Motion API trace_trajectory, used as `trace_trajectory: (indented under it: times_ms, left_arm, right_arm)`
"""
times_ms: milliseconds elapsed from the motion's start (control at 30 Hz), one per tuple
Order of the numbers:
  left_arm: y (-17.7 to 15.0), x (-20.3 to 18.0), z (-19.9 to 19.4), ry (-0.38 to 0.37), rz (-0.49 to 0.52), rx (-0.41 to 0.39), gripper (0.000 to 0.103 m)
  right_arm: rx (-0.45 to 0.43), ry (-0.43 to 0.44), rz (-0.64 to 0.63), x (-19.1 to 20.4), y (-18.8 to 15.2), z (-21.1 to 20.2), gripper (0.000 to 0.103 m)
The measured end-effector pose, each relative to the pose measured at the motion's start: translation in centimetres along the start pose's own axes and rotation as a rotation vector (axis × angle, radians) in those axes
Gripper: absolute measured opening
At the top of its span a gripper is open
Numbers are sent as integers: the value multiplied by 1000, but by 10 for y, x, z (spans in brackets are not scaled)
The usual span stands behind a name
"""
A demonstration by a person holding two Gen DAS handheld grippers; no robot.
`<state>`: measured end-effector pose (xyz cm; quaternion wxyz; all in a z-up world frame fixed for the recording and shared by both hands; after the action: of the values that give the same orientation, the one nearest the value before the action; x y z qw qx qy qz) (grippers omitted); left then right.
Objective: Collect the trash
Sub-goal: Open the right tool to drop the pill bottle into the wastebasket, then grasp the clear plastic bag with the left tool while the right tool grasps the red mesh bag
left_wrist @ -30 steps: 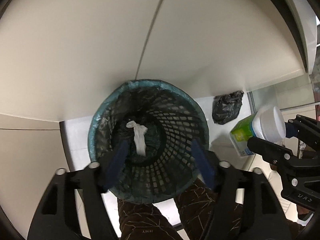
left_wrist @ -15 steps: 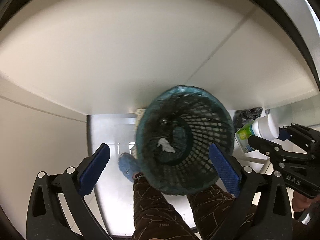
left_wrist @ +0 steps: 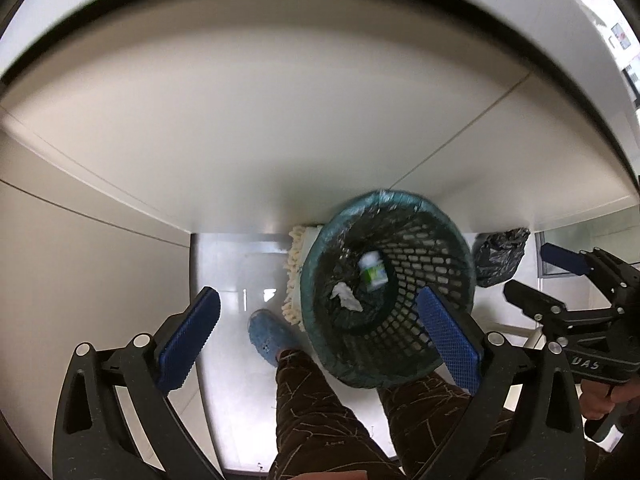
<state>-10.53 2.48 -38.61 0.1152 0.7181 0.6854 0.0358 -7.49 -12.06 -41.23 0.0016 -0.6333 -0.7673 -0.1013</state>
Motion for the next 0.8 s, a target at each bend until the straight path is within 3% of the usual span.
trace_trajectory:
  times_ms: [533,800]
  left_arm:
    - [78,-12,-126,0,-5,-199,97]
    - [125,-13,-152,36,-6,-237,97]
  right_arm:
    - [-300,-13,69,-42,81,-156,90]
    - [-395,-20,108,-55,125,-198,94]
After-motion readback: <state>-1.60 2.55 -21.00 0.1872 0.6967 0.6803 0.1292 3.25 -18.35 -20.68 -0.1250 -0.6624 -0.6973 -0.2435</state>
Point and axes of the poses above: each gripper's, at about its wrist camera, not at the fingertips, and z roughly the way its jaws point, x to its left, y to its top, the point moved 6 cm from there along z, roughly the way its jaws point, and after that the axes turned 11 degrees about z, right-handed, at the moved point
